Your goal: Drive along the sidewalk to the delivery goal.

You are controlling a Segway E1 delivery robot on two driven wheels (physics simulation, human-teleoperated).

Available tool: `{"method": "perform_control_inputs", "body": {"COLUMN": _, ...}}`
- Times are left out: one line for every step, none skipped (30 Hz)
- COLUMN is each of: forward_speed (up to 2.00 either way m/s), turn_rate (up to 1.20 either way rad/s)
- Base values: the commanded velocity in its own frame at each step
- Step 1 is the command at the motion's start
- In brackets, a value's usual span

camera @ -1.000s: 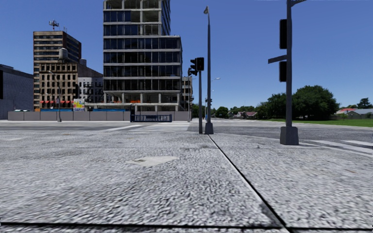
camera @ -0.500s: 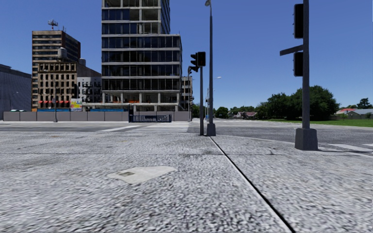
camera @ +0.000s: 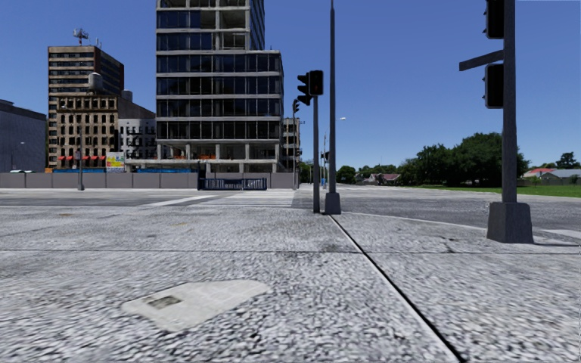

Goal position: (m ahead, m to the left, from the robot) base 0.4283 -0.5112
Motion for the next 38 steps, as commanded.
{"method": "perform_control_inputs", "body": {"forward_speed": 1.08, "turn_rate": 0.0}}
{"method": "perform_control_inputs", "body": {"forward_speed": 1.06, "turn_rate": 0.0}}
{"method": "perform_control_inputs", "body": {"forward_speed": 1.0, "turn_rate": 0.0}}
{"method": "perform_control_inputs", "body": {"forward_speed": 1.0, "turn_rate": 0.0}}
{"method": "perform_control_inputs", "body": {"forward_speed": 0.9, "turn_rate": 0.0}}
{"method": "perform_control_inputs", "body": {"forward_speed": 0.67, "turn_rate": 0.0}}
{"method": "perform_control_inputs", "body": {"forward_speed": 0.55, "turn_rate": 0.0}}
{"method": "perform_control_inputs", "body": {"forward_speed": 0.55, "turn_rate": 0.0}}
{"method": "perform_control_inputs", "body": {"forward_speed": 0.0, "turn_rate": 0.0}}
{"method": "perform_control_inputs", "body": {"forward_speed": 0.0, "turn_rate": 0.0}}
{"method": "perform_control_inputs", "body": {"forward_speed": 0.0, "turn_rate": 0.0}}
{"method": "perform_control_inputs", "body": {"forward_speed": 0.0, "turn_rate": 0.0}}
{"method": "perform_control_inputs", "body": {"forward_speed": 0.0, "turn_rate": 0.0}}
{"method": "perform_control_inputs", "body": {"forward_speed": 0.0, "turn_rate": 0.0}}
{"method": "perform_control_inputs", "body": {"forward_speed": 0.0, "turn_rate": 0.0}}
{"method": "perform_control_inputs", "body": {"forward_speed": 0.0, "turn_rate": 0.0}}
{"method": "perform_control_inputs", "body": {"forward_speed": 0.0, "turn_rate": 0.0}}
{"method": "perform_control_inputs", "body": {"forward_speed": 0.0, "turn_rate": 0.0}}
{"method": "perform_control_inputs", "body": {"forward_speed": 0.0, "turn_rate": 0.0}}
{"method": "perform_control_inputs", "body": {"forward_speed": 0.0, "turn_rate": 0.0}}
{"method": "perform_control_inputs", "body": {"forward_speed": 0.0, "turn_rate": 0.0}}
{"method": "perform_control_inputs", "body": {"forward_speed": 0.0, "turn_rate": 0.0}}
{"method": "perform_control_inputs", "body": {"forward_speed": 0.0, "turn_rate": 0.0}}
{"method": "perform_control_inputs", "body": {"forward_speed": 0.0, "turn_rate": 0.0}}
{"method": "perform_control_inputs", "body": {"forward_speed": 0.0, "turn_rate": 0.0}}
{"method": "perform_control_inputs", "body": {"forward_speed": 0.0, "turn_rate": 0.0}}
{"method": "perform_control_inputs", "body": {"forward_speed": 0.0, "turn_rate": 0.0}}
{"method": "perform_control_inputs", "body": {"forward_speed": 0.0, "turn_rate": 0.0}}
{"method": "perform_control_inputs", "body": {"forward_speed": 0.0, "turn_rate": 0.0}}
{"method": "perform_control_inputs", "body": {"forward_speed": 0.0, "turn_rate": 0.0}}
{"method": "perform_control_inputs", "body": {"forward_speed": 0.0, "turn_rate": 0.0}}
{"method": "perform_control_inputs", "body": {"forward_speed": 0.0, "turn_rate": 0.0}}
{"method": "perform_control_inputs", "body": {"forward_speed": 0.0, "turn_rate": 0.0}}
{"method": "perform_control_inputs", "body": {"forward_speed": 0.0, "turn_rate": 0.0}}
{"method": "perform_control_inputs", "body": {"forward_speed": 0.0, "turn_rate": 0.0}}
{"method": "perform_control_inputs", "body": {"forward_speed": 0.0, "turn_rate": 0.0}}
{"method": "perform_control_inputs", "body": {"forward_speed": 0.0, "turn_rate": 0.0}}
{"method": "perform_control_inputs", "body": {"forward_speed": 0.0, "turn_rate": 0.0}}
